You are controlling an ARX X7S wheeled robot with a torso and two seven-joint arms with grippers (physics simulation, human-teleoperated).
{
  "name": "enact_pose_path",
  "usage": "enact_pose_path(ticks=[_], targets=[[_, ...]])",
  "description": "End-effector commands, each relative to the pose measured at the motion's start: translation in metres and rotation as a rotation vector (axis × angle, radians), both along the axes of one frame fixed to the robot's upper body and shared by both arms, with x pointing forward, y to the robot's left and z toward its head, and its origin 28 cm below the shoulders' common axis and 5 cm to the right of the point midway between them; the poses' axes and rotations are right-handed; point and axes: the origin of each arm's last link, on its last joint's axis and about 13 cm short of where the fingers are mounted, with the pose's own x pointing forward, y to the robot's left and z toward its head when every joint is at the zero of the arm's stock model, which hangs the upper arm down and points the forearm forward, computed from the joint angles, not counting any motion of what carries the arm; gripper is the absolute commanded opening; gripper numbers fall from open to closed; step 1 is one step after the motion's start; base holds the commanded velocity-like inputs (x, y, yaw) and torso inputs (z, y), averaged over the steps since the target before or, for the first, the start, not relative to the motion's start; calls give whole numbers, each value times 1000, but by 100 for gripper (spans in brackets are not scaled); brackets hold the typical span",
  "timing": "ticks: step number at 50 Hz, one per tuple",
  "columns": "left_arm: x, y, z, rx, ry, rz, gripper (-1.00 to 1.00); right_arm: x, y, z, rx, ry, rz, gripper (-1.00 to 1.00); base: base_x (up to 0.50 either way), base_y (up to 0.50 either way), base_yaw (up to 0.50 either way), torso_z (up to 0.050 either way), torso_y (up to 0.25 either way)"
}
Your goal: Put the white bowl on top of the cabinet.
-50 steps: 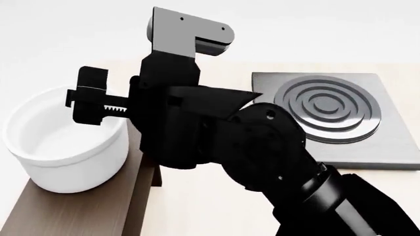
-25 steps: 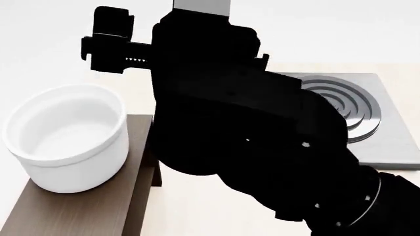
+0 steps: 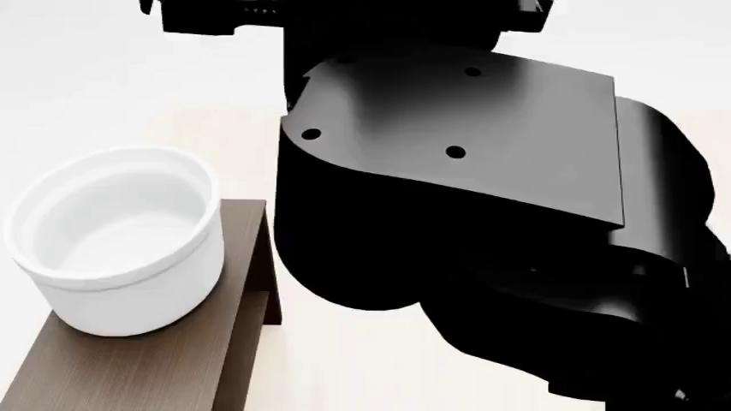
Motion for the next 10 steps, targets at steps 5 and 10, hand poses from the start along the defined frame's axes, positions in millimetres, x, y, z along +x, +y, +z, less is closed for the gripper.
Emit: enact_pose_path(ticks=[5, 10], targets=[[1, 0, 0, 0, -1, -2, 100, -21, -8, 18, 21, -118, -42, 100, 0, 0, 0, 0, 0], [1, 0, 0, 1, -1, -2, 100, -27, -10, 21, 33, -140, -48, 100, 0, 0, 0, 0, 0]])
